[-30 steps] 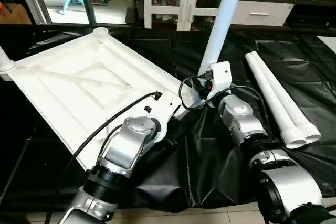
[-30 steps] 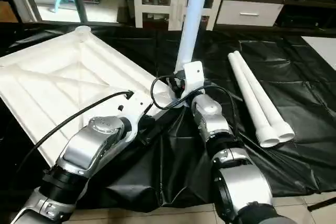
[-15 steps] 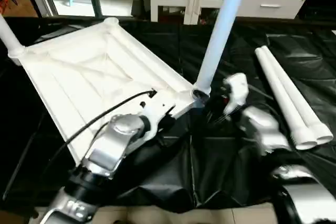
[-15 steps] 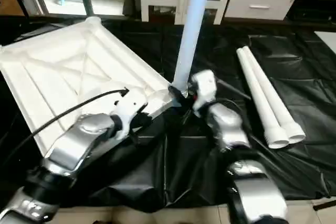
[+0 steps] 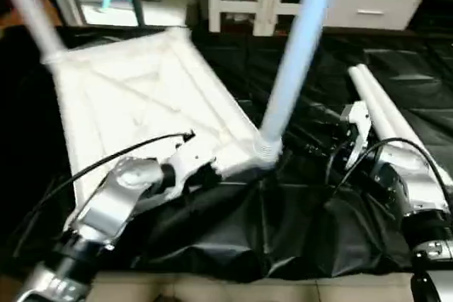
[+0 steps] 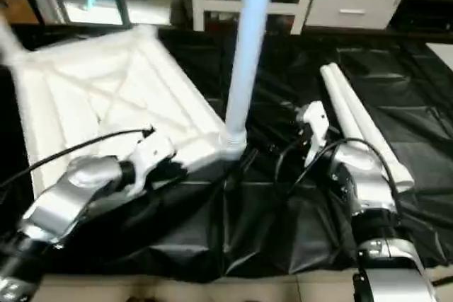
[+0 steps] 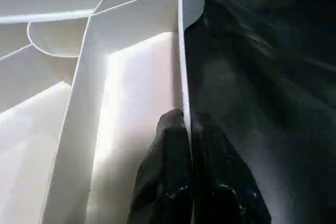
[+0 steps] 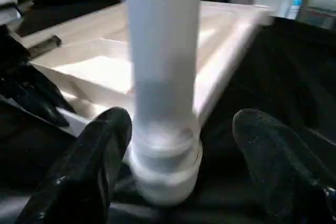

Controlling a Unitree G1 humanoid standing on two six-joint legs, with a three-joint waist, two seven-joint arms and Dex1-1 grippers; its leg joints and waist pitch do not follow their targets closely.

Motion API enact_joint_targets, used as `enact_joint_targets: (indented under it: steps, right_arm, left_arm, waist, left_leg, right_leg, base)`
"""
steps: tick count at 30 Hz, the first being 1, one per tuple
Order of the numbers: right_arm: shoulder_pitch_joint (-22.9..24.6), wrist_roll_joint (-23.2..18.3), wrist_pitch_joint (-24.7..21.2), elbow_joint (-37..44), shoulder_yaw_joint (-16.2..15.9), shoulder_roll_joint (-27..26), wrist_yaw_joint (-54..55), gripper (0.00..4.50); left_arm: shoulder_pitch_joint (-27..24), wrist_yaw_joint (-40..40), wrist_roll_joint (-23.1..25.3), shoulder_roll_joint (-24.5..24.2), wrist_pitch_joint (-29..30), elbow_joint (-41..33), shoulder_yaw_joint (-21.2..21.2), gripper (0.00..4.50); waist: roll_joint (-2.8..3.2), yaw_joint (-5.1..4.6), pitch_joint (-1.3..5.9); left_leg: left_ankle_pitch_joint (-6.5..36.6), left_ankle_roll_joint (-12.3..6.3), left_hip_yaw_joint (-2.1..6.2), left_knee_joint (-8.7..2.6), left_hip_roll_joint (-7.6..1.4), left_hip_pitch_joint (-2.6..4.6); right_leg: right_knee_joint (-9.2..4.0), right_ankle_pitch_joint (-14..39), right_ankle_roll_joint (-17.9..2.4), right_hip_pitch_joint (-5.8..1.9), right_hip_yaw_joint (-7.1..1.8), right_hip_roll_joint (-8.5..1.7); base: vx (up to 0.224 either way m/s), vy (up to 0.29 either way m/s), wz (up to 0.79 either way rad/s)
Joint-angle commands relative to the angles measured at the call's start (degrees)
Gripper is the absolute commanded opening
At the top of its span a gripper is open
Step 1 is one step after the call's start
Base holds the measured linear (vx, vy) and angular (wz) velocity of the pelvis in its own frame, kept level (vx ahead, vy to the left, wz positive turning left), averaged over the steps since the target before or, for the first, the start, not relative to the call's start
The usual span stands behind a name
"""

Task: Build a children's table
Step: Insert table leg to table base

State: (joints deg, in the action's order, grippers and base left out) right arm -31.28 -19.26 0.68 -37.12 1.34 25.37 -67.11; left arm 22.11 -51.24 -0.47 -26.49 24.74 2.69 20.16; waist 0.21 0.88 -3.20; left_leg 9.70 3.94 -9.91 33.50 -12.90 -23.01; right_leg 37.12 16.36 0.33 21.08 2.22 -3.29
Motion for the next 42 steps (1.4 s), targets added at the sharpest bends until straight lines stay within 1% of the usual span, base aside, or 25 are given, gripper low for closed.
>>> enact_joint_targets:
  steps: [1, 2, 3, 4, 6, 11, 12, 13, 15, 17, 18, 20, 21, 22, 23, 27, 29, 30, 31, 33, 34, 37, 42]
  right_arm:
    - [0.21, -0.58, -2.02, 2.19, -1.48, 1.17, -2.93, 3.47]
    - [0.21, -0.57, -2.13, 2.20, -1.62, 1.21, -3.23, 3.47]
    - [0.22, -0.49, -2.76, 2.35, -2.22, 1.36, -4.57, 3.47]
    - [0.39, -0.28, -3.35, 2.74, -2.96, 1.46, -5.87, 3.47]
    - [0.51, 0.09, -3.65, 3.08, -3.69, 1.56, -7.09, 3.47]
    - [0.49, 0.83, -4.20, 3.57, -4.30, 1.78, -8.13, 3.47]
    - [0.13, 1.07, -3.86, 3.13, -4.13, 1.72, -7.54, 3.47]
    - [0.10, 1.07, -3.85, 3.09, -4.11, 1.71, -7.51, 3.47]
    - [-0.33, 1.00, -3.79, 2.53, -3.91, 1.65, -7.23, 3.47]
    - [-0.74, 0.84, -3.86, 2.01, -3.73, 1.55, -7.08, 3.47]
    - [-1.01, 0.80, -3.83, 1.56, -3.69, 1.45, -7.04, 3.47]
    - [-1.01, 0.85, -3.99, 1.62, -3.66, 1.41, -7.12, 3.47]
    - [-1.01, 0.93, -4.03, 1.63, -3.61, 1.35, -7.16, 3.32]
    - [-1.15, 1.06, -3.95, 1.28, -3.61, 1.23, -7.23, 3.21]
    - [-1.32, 1.22, -3.84, 0.89, -3.58, 1.07, -7.30, 3.21]
    - [-1.71, 1.39, -3.89, 0.14, -3.63, 0.83, -7.56, 2.80]
    - [-1.71, 1.39, -3.89, 0.14, -3.63, 0.83, -7.56, 2.68]
    - [-1.71, 1.39, -3.89, 0.14, -3.63, 0.83, -7.56, 2.45]
    - [-1.71, 1.39, -3.89, 0.14, -3.63, 0.83, -7.56, 2.45]
    - [-1.71, 1.39, -3.89, 0.14, -3.63, 0.83, -7.56, 2.30]
    - [-1.71, 1.39, -3.89, 0.14, -3.63, 0.83, -7.56, 2.14]
    - [-1.71, 1.39, -3.89, 0.14, -3.63, 0.83, -7.56, 2.02]
    - [-1.71, 1.39, -3.89, 0.14, -3.63, 0.83, -7.56, 1.96]
  left_arm:
    - [-0.94, -3.15, -0.81, 0.23, -1.56, -1.07, 3.44, 0.00]
    - [-0.96, -3.20, -0.84, 0.24, -1.61, -1.09, 3.46, 0.00]
    - [-0.99, -3.50, -0.87, 0.31, -2.07, -1.02, 3.57, 0.00]
    - [-0.92, -3.51, -0.75, 0.45, -2.48, -0.82, 3.66, 0.00]
    - [-0.94, -3.96, -0.58, 0.48, -3.13, -0.52, 3.67, 0.00]
    - [-1.05, -4.79, -0.68, 0.30, -4.04, -0.23, 3.74, 0.00]
    - [-1.09, -4.99, -0.70, 0.27, -4.14, -0.25, 3.78, 0.00]
    - [-1.09, -5.00, -0.70, 0.27, -4.15, -0.26, 3.78, 0.00]
    - [-1.13, -5.19, -0.65, 0.31, -4.21, -0.28, 3.77, 0.00]
    - [-1.16, -5.36, -0.61, 0.36, -4.28, -0.26, 3.77, 0.00]
    - [-1.15, -5.57, -0.60, 0.35, -4.30, -0.29, 3.84, 0.00]
    - [-1.15, -5.72, -0.57, 0.36, -4.33, -0.30, 3.84, 0.00]
    - [-1.14, -5.79, -0.55, 0.39, -4.36, -0.28, 3.82, 0.00]
    - [-1.09, -5.91, -0.53, 0.40, -4.34, -0.29, 3.86, 0.00]
    - [-1.05, -6.04, -0.53, 0.41, -4.31, -0.30, 3.89, 0.00]
    - [-0.99, -6.22, -0.54, 0.42, -4.23, -0.36, 3.96, 0.00]
    - [-0.99, -6.22, -0.54, 0.42, -4.23, -0.36, 3.96, 0.00]
    - [-0.99, -6.22, -0.54, 0.42, -4.23, -0.36, 3.96, 0.00]
    - [-0.99, -6.22, -0.54, 0.42, -4.23, -0.36, 3.96, 0.00]
    - [-0.99, -6.22, -0.54, 0.42, -4.23, -0.36, 3.96, 0.00]
    - [-0.99, -6.22, -0.54, 0.42, -4.23, -0.36, 3.96, 0.00]
    - [-0.99, -6.22, -0.54, 0.42, -4.23, -0.36, 3.96, 0.00]
    - [-0.99, -6.22, -0.54, 0.42, -4.23, -0.36, 3.96, 0.00]
  waist:
    - [-0.71, -0.01, 3.88]
    - [-0.67, 0.22, 3.94]
    - [-0.66, 0.66, 4.02]
    - [-0.81, 0.83, 4.09]
    - [-0.83, 1.05, 4.19]
    - [-0.87, 1.25, 4.24]
    - [-1.14, 1.23, 4.14]
    - [-1.03, 1.30, 4.15]
    - [-1.00, 1.36, 4.19]
    - [-0.96, 1.44, 4.29]
    - [-0.78, 1.44, 4.28]
    - [-0.87, 1.42, 4.26]
    - [-0.86, 1.41, 4.22]
    - [-0.67, 1.44, 4.16]
    - [-0.75, 1.34, 4.17]
    - [-0.74, 1.39, 4.13]
    - [-0.74, 1.38, 4.10]
    - [-0.72, 1.34, 4.11]
    - [-0.68, 1.27, 4.11]
    - [-0.70, 1.17, 4.14]
    - [-0.71, 1.19, 4.16]
    - [-0.74, 1.19, 4.17]
    - [-0.78, 1.18, 4.20]
  left_leg:
    - [-2.27, -9.57, -0.43, -1.83, -0.44, 1.75]
    - [-2.99, -9.77, -0.44, -1.76, -0.41, 1.71]
    - [-4.37, -10.10, -0.47, -1.61, -0.37, 1.66]
    - [-4.87, -10.22, -0.54, -1.48, -0.22, 1.57]
    - [-5.42, -10.26, -0.47, -1.44, -0.21, 1.51]
    - [-5.08, -9.86, -0.43, -1.37, -0.15, 1.47]
    - [-4.95, -9.76, -0.51, -1.37, -0.14, 1.44]
    - [-4.80, -9.71, -0.49, -1.38, -0.13, 1.45]
    - [-4.78, -9.73, -0.48, -1.33, -0.12, 1.45]
    - [-5.42, -9.87, -0.45, -1.24, -0.12, 1.43]
    - [-5.53, -9.91, -0.44, -1.20, -0.11, 1.45]
    - [-5.43, -9.88, -0.43, -1.20, -0.11, 1.41]
    - [-4.82, -9.81, -0.41, -1.23, -0.14, 1.41]
    - [-4.69, -9.75, -0.37, -1.25, -0.16, 1.42]
    - [-4.25, -9.61, -0.42, -1.24, -0.15, 1.42]
    - [-4.11, -9.58, -0.40, -1.22, -0.21, 1.45]
    - [-3.81, -9.52, -0.39, -1.23, -0.22, 1.42]
    - [-3.64, -9.43, -0.35, -1.23, -0.23, 1.42]
    - [-3.69, -9.40, -0.34, -1.22, -0.27, 1.43]
    - [-3.86, -9.49, -0.33, -1.16, -0.25, 1.46]
    - [-4.04, -9.60, -0.36, -1.11, -0.21, 1.44]
    - [-4.05, -9.66, -0.38, -1.08, -0.18, 1.39]
    - [-4.12, -9.76, -0.36, -1.04, -0.14, 1.34]
  right_leg:
    - [-2.95, -24.77, -16.69, -2.80, -1.87, -2.47]
    - [-2.79, -25.70, -16.69, -2.84, -1.84, -2.49]
    - [-2.51, -27.49, -16.50, -2.75, -1.77, -2.50]
    - [-2.38, -28.60, -16.49, -2.88, -1.79, -2.49]
    - [-2.24, -29.54, -16.30, -2.92, -1.70, -2.51]
    - [-2.20, -28.76, -15.97, -2.98, -1.69, -2.53]
    - [-2.24, -28.50, -15.96, -2.90, -1.72, -2.51]
    - [-2.20, -28.19, -16.05, -2.92, -1.73, -2.58]
    - [-2.18, -27.70, -16.02, -2.92, -1.74, -2.56]
    - [-2.02, -28.36, -16.11, -2.94, -1.73, -2.54]
    - [-2.01, -28.51, -16.14, -2.87, -1.69, -2.51]
    - [-1.99, -28.56, -16.18, -2.91, -1.69, -2.51]
    - [-2.04, -27.70, -16.22, -2.91, -1.68, -2.55]
    - [-2.05, -27.36, -16.25, -2.83, -1.66, -2.58]
    - [-2.11, -26.73, -16.42, -2.83, -1.68, -2.61]
    - [-2.12, -25.86, -16.76, -2.77, -1.67, -2.62]
    - [-2.14, -25.29, -16.80, -2.77, -1.67, -2.64]
    - [-2.16, -24.82, -16.82, -2.78, -1.66, -2.67]
    - [-2.14, -24.69, -16.95, -2.74, -1.65, -2.67]
    - [-2.10, -24.68, -17.09, -2.73, -1.65, -2.65]
    - [-2.09, -24.89, -17.15, -2.75, -1.67, -2.67]
    - [-2.08, -25.23, -17.11, -2.79, -1.69, -2.70]
    - [-2.04, -25.42, -17.08, -2.84, -1.67, -2.70]
  base:
    - [0.000, 0.000, 0.00]
    - [0.000, 0.000, 0.00]
    - [0.000, 0.000, 0.00]
    - [0.000, 0.000, 0.00]
    - [0.000, 0.000, 0.00]
    - [0.000, 0.000, 0.00]
    - [0.000, 0.000, 0.00]
    - [0.000, 0.000, 0.00]
    - [0.000, 0.000, 0.00]
    - [0.000, 0.000, 0.00]
    - [0.000, 0.000, 0.00]
    - [0.000, 0.000, 0.00]
    - [0.000, 0.000, 0.00]
    - [0.000, 0.000, 0.00]
    - [0.000, 0.000, 0.00]
    - [0.000, 0.000, 0.00]
    - [0.000, 0.000, 0.00]
    - [0.000, 0.000, 0.00]
    - [0.000, 0.000, 0.00]
    - [0.000, 0.000, 0.00]
    - [0.000, 0.000, 0.00]
    - [0.000, 0.000, 0.00]
    - [0.000, 0.000, 0.00]
